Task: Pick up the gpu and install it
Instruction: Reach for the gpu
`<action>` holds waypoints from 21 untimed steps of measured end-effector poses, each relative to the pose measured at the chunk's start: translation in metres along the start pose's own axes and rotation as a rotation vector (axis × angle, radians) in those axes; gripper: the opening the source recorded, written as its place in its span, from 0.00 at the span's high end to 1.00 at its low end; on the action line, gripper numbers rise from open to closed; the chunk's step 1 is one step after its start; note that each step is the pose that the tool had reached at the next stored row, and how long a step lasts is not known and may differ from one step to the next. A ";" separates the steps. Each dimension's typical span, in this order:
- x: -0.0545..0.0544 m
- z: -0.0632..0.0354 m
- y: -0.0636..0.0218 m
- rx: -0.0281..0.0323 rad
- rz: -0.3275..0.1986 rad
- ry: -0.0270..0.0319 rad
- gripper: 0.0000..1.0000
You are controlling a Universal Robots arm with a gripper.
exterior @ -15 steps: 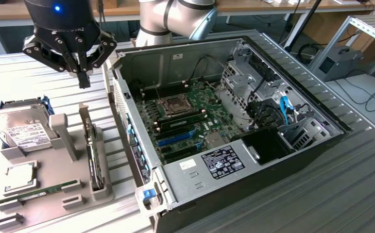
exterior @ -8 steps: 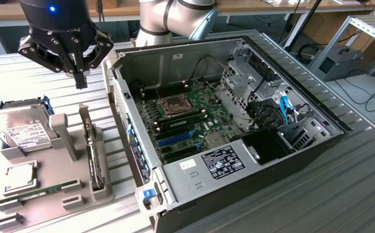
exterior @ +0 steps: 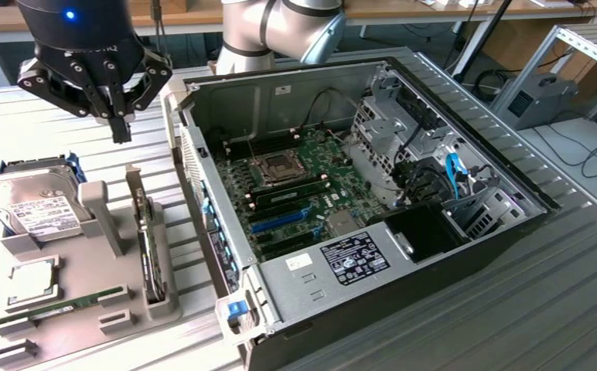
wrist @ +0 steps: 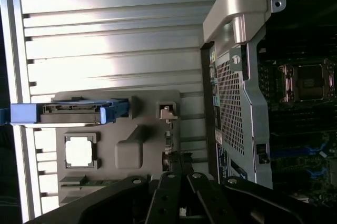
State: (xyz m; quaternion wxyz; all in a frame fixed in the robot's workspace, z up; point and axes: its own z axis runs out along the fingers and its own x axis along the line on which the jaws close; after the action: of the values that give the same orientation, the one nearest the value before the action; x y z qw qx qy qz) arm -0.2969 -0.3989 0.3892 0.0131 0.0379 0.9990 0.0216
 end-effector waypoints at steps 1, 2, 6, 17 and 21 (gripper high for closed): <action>0.001 0.0000 0.0000 0.0000 0.000 0.0001 0.89; 0.001 0.0000 -0.0001 0.0000 0.000 0.0000 0.89; 0.003 0.0001 -0.0003 0.0000 0.000 0.0000 0.89; 0.009 0.0002 -0.0007 0.0000 0.000 0.0000 0.89; 0.011 0.0003 -0.0009 0.0000 0.000 0.0000 0.89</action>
State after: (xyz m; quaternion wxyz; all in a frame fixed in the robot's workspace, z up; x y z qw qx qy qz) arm -0.3081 -0.3989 0.3886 0.0131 0.0379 0.9990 0.0216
